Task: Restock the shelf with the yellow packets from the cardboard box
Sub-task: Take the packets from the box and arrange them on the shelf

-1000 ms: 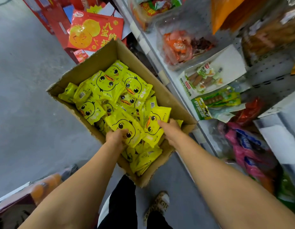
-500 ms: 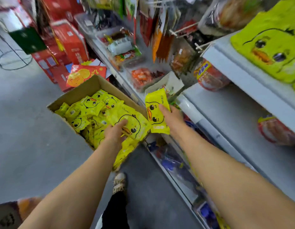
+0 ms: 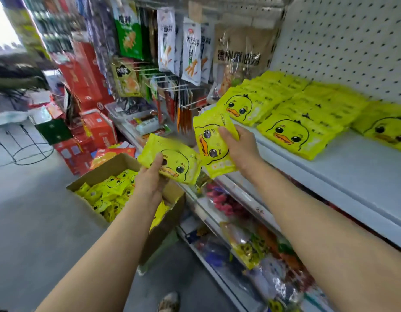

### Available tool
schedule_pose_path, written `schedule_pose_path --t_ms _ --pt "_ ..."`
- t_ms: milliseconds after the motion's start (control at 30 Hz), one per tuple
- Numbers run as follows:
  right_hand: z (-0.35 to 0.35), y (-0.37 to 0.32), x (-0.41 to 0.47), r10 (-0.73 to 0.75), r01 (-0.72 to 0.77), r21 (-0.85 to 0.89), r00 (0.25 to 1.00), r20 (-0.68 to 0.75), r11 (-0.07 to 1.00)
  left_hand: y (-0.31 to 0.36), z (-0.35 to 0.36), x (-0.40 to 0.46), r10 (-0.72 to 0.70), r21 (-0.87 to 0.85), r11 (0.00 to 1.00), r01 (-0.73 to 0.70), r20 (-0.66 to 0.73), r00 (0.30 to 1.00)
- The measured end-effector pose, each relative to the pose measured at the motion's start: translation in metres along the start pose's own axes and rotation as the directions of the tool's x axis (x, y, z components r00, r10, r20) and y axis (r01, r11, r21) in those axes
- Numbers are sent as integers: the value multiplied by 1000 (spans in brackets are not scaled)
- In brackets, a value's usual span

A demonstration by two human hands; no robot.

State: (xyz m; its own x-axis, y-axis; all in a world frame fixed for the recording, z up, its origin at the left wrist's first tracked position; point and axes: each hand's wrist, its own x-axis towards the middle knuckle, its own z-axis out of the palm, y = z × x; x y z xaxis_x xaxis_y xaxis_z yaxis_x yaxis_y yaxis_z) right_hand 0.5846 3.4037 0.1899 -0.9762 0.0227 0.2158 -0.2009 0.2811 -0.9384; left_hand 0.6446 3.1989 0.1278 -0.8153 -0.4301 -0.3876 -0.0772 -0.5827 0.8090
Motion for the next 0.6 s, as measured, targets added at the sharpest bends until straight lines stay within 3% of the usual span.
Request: schedule_pose_path --t_ms 167,367,600 --pt "-58 -55 -3 -59 71 85 989 -135 994 26 42 -45 37 0 999 -37 126 991" --pt "-117 -87 -15 -101 141 165 968 -228 976 27 94 -97 -20 -4 1000 23 318 948" --pt "-194 -94 -32 -63 155 226 928 -368 962 13 158 -143 -174 -78 969 234 456 873"
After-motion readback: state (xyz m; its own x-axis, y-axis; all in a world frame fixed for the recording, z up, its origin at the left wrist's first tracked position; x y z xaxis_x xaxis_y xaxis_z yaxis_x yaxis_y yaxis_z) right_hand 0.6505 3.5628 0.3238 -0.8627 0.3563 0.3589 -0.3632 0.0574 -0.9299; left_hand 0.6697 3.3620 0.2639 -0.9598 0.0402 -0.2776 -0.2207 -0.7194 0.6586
